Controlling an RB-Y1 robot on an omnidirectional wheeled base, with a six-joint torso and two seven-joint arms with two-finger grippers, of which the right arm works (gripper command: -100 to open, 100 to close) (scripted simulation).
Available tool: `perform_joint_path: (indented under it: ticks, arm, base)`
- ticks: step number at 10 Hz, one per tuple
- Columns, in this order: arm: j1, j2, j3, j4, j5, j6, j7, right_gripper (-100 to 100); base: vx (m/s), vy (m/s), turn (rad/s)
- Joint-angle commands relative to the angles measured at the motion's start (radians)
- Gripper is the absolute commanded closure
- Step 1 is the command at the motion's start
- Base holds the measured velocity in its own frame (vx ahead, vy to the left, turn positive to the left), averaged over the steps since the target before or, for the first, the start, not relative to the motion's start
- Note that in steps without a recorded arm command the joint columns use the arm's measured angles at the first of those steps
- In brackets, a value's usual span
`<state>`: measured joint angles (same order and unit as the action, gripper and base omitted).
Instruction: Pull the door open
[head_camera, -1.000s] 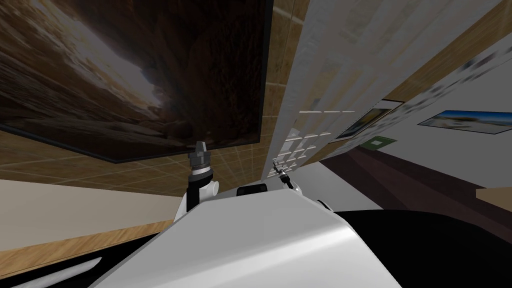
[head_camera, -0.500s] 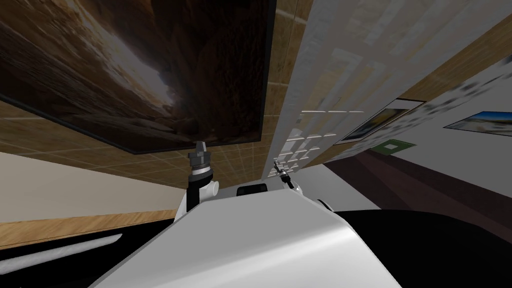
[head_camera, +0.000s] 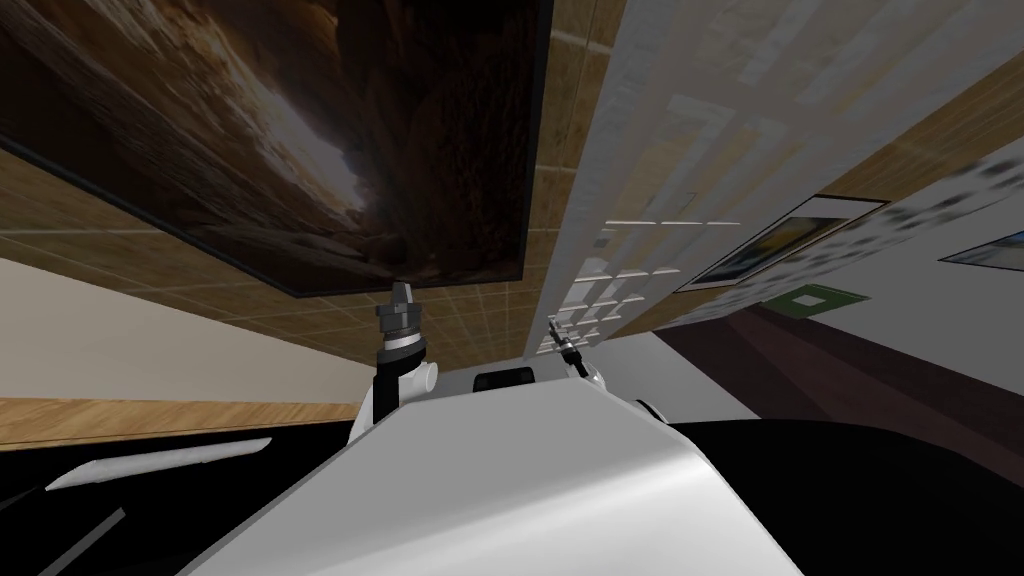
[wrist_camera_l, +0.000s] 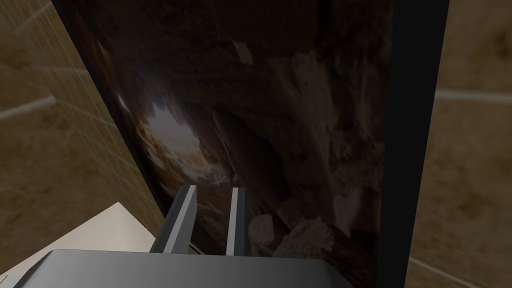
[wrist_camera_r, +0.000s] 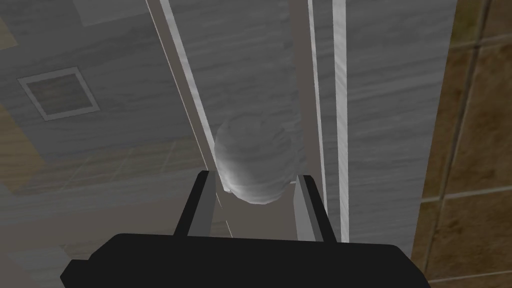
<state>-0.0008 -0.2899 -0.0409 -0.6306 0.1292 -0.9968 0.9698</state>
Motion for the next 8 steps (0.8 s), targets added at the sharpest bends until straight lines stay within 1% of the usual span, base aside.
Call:
perform_joint_path:
  ticks: [1, 8]
  arm:
    - [-0.003, 0.011, 0.011, 0.013, -0.008, -0.002, -0.034, 100]
    - [-0.005, 0.01, 0.023, 0.01, -0.071, 0.006, -0.217, 100]
  base:
    - [-0.04, -0.019, 0.066]
    - [-0.049, -0.026, 0.087]
